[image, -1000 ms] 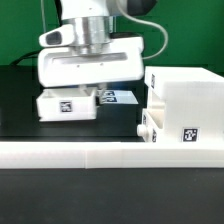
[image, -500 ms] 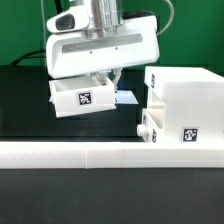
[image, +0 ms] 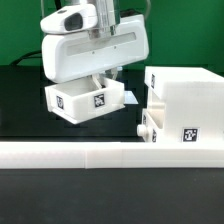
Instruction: Assemble drawer
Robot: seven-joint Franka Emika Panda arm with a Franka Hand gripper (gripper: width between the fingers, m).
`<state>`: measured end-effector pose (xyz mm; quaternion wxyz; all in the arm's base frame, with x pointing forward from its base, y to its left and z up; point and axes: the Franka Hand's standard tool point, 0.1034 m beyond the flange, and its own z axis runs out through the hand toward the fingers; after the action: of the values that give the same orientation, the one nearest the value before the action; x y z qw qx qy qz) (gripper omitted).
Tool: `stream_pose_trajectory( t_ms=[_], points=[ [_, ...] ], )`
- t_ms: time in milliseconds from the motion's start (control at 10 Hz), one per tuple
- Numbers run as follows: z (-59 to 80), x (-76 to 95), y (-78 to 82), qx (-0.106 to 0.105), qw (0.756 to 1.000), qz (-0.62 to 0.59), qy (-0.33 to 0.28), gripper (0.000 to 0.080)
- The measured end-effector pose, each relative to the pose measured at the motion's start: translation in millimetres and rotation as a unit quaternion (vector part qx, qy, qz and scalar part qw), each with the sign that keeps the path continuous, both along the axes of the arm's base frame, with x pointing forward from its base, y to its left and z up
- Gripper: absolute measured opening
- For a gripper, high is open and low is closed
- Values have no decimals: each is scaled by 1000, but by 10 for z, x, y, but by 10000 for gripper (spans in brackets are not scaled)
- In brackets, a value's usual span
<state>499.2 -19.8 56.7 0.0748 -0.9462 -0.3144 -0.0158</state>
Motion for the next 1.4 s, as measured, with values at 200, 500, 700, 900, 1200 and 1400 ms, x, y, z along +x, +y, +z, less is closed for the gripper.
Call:
stream_pose_trajectory(
  t_ms=[200, 500, 700, 900, 1200, 1400],
  points=[
    [50, 116, -21, -14, 995, 94, -16, 44],
    [26, 99, -38, -13, 980, 195, -27, 44],
    [31, 132, -64, -18, 955, 295, -37, 44],
    [57, 198, -68, -27, 929, 367, -45, 44],
    [45, 196, -87, -31, 906, 419, -48, 44],
    [23, 251, -83, -31, 902, 428, -50, 44]
  ],
)
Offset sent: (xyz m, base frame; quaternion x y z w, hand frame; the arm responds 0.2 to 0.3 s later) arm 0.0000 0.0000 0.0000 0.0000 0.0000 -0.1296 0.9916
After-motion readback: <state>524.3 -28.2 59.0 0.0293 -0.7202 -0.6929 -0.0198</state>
